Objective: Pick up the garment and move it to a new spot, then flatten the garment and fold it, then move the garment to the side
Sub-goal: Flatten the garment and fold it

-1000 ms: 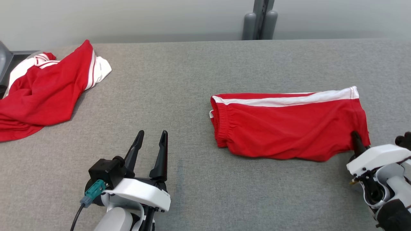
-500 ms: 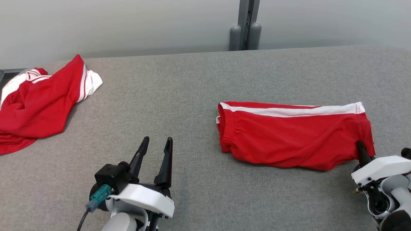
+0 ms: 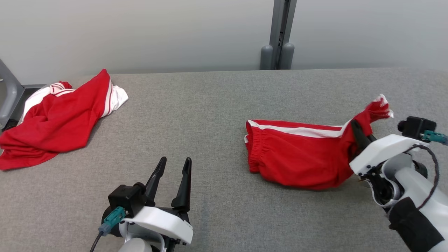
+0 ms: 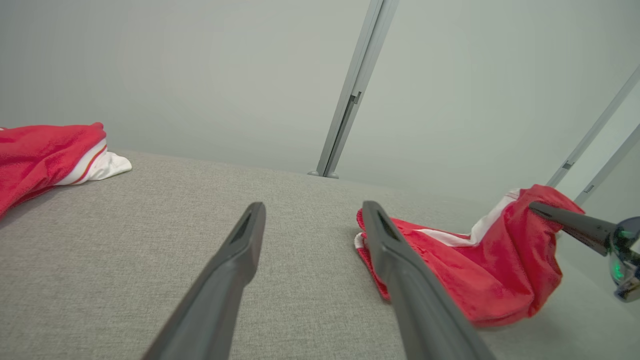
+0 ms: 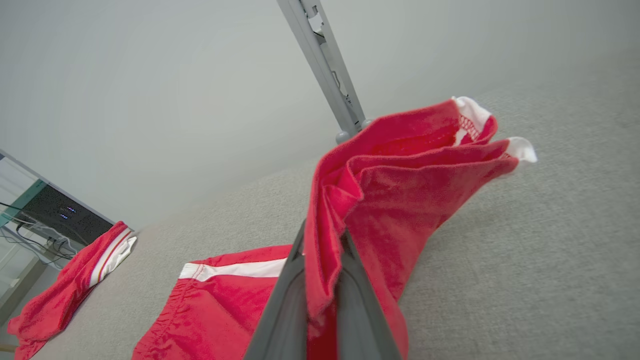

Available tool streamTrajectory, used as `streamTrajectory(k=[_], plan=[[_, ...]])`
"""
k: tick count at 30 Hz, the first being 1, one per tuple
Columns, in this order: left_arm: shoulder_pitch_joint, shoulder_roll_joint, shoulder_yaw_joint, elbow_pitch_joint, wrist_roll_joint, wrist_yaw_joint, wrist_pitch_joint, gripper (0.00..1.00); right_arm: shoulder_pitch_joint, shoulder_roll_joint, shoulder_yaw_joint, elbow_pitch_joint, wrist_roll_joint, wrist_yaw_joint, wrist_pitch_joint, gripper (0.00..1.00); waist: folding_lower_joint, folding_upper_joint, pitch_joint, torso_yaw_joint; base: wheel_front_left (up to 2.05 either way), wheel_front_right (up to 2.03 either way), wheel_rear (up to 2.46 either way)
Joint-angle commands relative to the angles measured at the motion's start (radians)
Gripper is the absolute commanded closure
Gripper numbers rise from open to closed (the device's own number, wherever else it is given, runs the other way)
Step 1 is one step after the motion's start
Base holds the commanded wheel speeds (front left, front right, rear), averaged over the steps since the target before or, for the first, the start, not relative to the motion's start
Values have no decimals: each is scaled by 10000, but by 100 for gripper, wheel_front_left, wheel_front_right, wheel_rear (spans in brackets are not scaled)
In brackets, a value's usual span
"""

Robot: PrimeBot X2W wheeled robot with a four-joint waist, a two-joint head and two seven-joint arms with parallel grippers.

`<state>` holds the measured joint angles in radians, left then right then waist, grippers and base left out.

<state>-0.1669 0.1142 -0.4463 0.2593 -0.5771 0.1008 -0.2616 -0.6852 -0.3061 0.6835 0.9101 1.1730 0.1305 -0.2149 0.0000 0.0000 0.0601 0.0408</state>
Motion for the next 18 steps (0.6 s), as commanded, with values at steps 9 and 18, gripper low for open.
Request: streamTrajectory(k=[9, 18], plan=[[106, -58, 95, -49, -4, -68, -49, 0, -702, 1077, 1210, -75, -771, 5, 586, 100, 0, 0, -39, 466, 0, 0, 0], [74, -122, 223, -34, 88, -135, -49, 0, -678, 1704, 2180, 265, -1097, 4, 813, 100, 0, 0, 110, 679, 0, 0, 0]])
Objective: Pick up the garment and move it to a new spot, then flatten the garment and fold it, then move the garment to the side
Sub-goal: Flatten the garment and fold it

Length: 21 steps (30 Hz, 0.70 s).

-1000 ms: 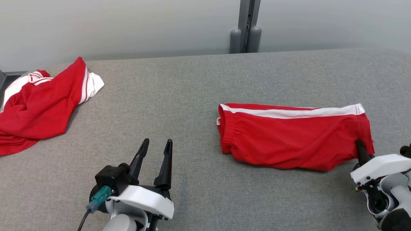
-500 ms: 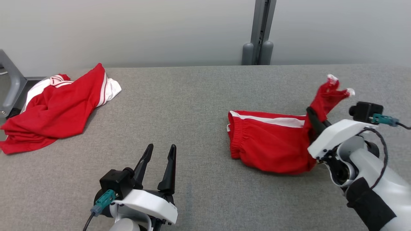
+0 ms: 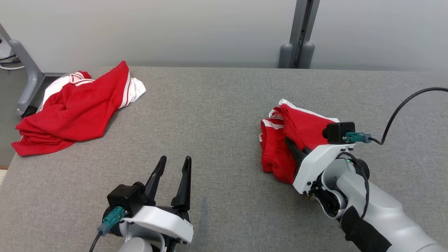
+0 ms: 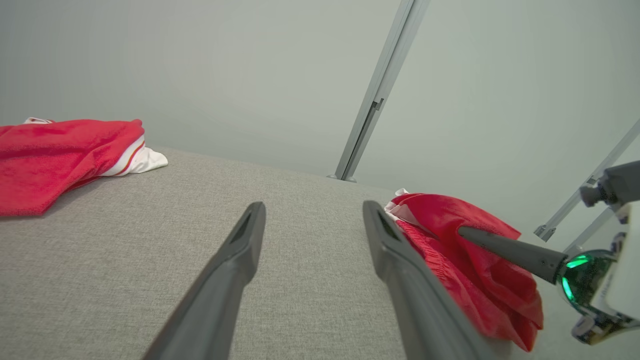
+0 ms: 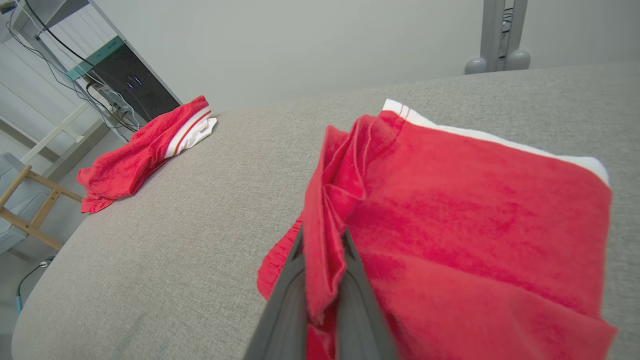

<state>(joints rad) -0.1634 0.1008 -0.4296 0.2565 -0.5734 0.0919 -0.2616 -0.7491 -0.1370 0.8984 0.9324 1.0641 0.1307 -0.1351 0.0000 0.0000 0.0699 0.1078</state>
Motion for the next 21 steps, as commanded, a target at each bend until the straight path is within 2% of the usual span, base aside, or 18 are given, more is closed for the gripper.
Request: streamTrajectory(k=[1, 16, 19, 20, 21], plan=[[21, 5, 70, -2, 67, -55, -49, 0, -49, 56, 85, 79, -4, 2, 7, 100, 0, 0, 26, 16, 0, 0, 0], [-99, -102, 230, 63, 177, -162, -49, 0, -456, 539, 1410, 690, -730, 3, -461, 100, 0, 0, 169, -42, 0, 0, 0], [-141, -128, 251, 91, 198, -185, -49, 0, -459, 625, 1696, 774, -894, 2, -597, 54, 0, 0, 185, -24, 0, 0, 0], [-139, -132, 263, 95, 198, -185, -49, 0, -480, 650, 1792, 801, -974, 2, -658, 36, 0, 0, 190, -24, 0, 0, 0], [-134, -136, 277, 99, 201, -188, -49, 0, -486, 669, 1901, 825, -1042, 3, -701, 10, 0, 0, 199, -27, 0, 0, 0]])
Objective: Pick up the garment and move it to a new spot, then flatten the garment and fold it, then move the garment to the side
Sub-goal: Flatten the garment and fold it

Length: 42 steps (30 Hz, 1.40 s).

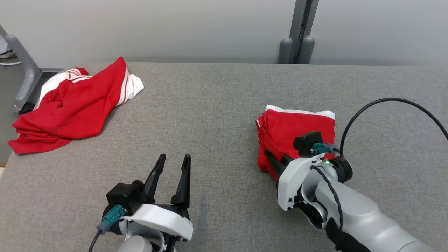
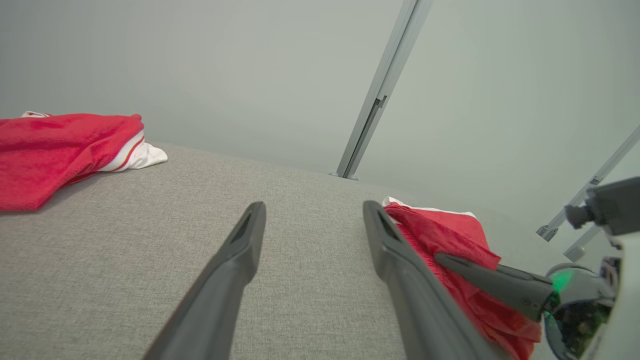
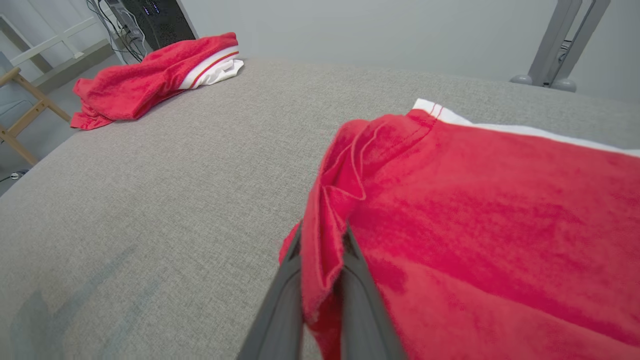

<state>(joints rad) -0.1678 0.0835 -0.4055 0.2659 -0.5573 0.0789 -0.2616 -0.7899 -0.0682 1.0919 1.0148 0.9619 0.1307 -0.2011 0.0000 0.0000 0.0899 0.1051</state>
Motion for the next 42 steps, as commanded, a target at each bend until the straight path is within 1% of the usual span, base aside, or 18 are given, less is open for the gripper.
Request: streamTrajectory(k=[1, 7, 12, 16, 19, 23, 26, 30, 31, 33, 34, 35, 36, 37, 39, 40, 41, 42], plan=[[-83, 33, 52, 8, 40, -59, -49, 0, -78, 0, 57, 17, -81, 2, -92, 0, 0, 0, 7, -5, 0, 0, 0], [-58, 17, 130, 6, 88, -64, -49, 0, -53, 74, 497, 65, -491, 2, -414, 0, 0, 0, 49, -91, 0, 0, 0], [-32, 3, 179, -1, 128, -73, -49, 0, 202, 117, 707, -155, -711, 2, -579, 0, 0, 0, 47, -214, 0, 0, 0], [-3, -7, 208, 19, 156, -81, -49, 0, 253, 122, 779, -311, -888, 2, -630, 0, 0, 0, 47, -322, 0, 0, 0], [15, -7, 226, 26, 143, -80, -49, 0, 225, 103, 568, -472, -1038, 2, -664, 0, 0, 0, 34, -392, 0, 0, 0], [47, -2, 241, 6, 173, -92, -49, 0, 95, -134, -283, -899, -1458, 2, -658, 0, 0, 0, 17, -475, 0, 0, 0], [63, -5, 227, 6, 194, -100, -49, 0, 271, -312, -1151, -1238, -1872, 2, -653, 0, 0, 0, 2, -489, 0, 0, 0], [75, -6, 207, 14, 205, -118, -49, 0, 572, -630, -2447, -1623, -2403, 2, -655, 0, 0, 0, -16, -475, 0, 0, 0], [88, -8, 193, 25, 206, -121, -49, 0, 783, -766, -3084, -1773, -2700, 2, -654, 0, 0, 0, -27, -458, 0, 0, 0], [94, -12, 183, 28, 201, -120, -49, 0, 990, -864, -3685, -1857, -2965, 2, -654, 1, 0, 0, -31, -441, 0, 0, 0], [101, -15, 178, 28, 198, -122, -49, 0, 1088, -913, -3970, -1889, -3133, 2, -655, 22, 0, 0, -33, -432, 0, 0, 0], [106, -18, 172, 29, 197, -123, -49, 0, 1188, -955, -4245, -1910, -3272, 2, -655, 51, 0, 0, -33, -424, 0, 0, 0], [110, -19, 163, 33, 197, -125, -49, 0, 1300, -970, -4491, -1919, -3392, 2, -655, 59, 0, 0, -33, -414, 0, 0, 0], [110, -19, 163, 33, 197, -125, -49, 0, 1300, -970, -4491, -1919, -3392, 2, -655, 59, 0, 0, -33, -414, 0, 0, 0], [107, -22, 148, 39, 197, -128, -49, 0, 1507, -969, -4929, -1937, -3640, 2, -655, 81, 0, 0, -30, -392, 0, 0, 0], [104, -22, 137, 37, 203, -129, -49, 0, 1595, -952, -5081, -1921, -3761, 2, -655, 95, 0, 0, -28, -379, 0, 0, 0], [101, -22, 129, 35, 211, -126, -49, 0, 1669, -926, -5247, -1910, -3854, 2, -655, 100, 0, 0, -23, -366, 0, 0, 0], [96, -21, 121, 31, 218, -128, -49, 0, 1742, -894, -5390, -1878, -3942, 2, -655, 100, 0, 0, -18, -350, 0, 0, 0]])
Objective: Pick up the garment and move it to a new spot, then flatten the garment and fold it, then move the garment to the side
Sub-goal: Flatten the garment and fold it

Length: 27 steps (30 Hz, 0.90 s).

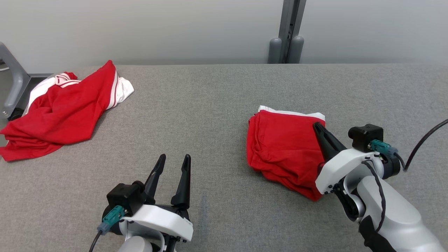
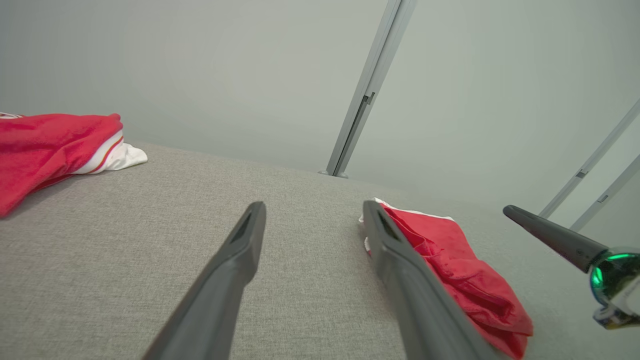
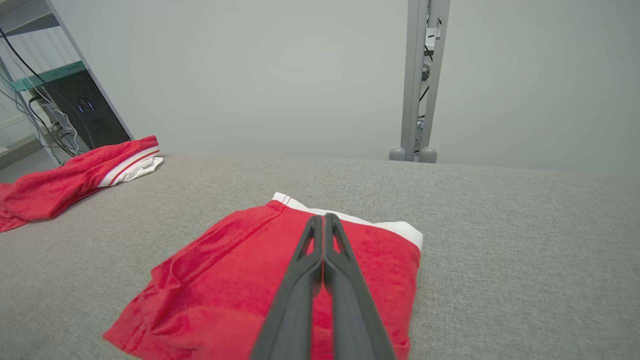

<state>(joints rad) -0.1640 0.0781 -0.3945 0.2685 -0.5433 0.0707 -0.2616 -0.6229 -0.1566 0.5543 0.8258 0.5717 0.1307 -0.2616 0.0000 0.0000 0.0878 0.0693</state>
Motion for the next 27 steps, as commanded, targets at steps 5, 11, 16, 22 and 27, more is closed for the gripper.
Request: streamTrajectory(k=[5, 11, 16, 22, 27], plan=[[1, 40, -33, -23, 104, -82, -49, 0, 353, 236, -310, 318, -417, 2, -50, 100, 0, 0, 67, 152, 0, 0, 0], [-85, 27, -56, 2, 118, -88, -49, 0, 292, 605, 231, 889, -557, 2, -36, 100, 0, 0, 163, 435, 0, 0, 0], [-146, -4, -90, 38, 110, -121, -49, 0, -36, 814, 789, 1467, -626, 2, -19, 100, 0, 0, 227, 739, 0, 0, 0], [-133, -20, -98, 68, 145, -153, -49, 0, -353, 983, 1555, 1814, -529, 2, -27, 100, 0, 0, 277, 1052, 0, 0, 0], [-146, -29, -97, 67, 162, -157, -49, 0, -504, 1034, 2342, 2016, -523, 2, -17, 100, 0, 0, 329, 1219, 0, 0, 0]])
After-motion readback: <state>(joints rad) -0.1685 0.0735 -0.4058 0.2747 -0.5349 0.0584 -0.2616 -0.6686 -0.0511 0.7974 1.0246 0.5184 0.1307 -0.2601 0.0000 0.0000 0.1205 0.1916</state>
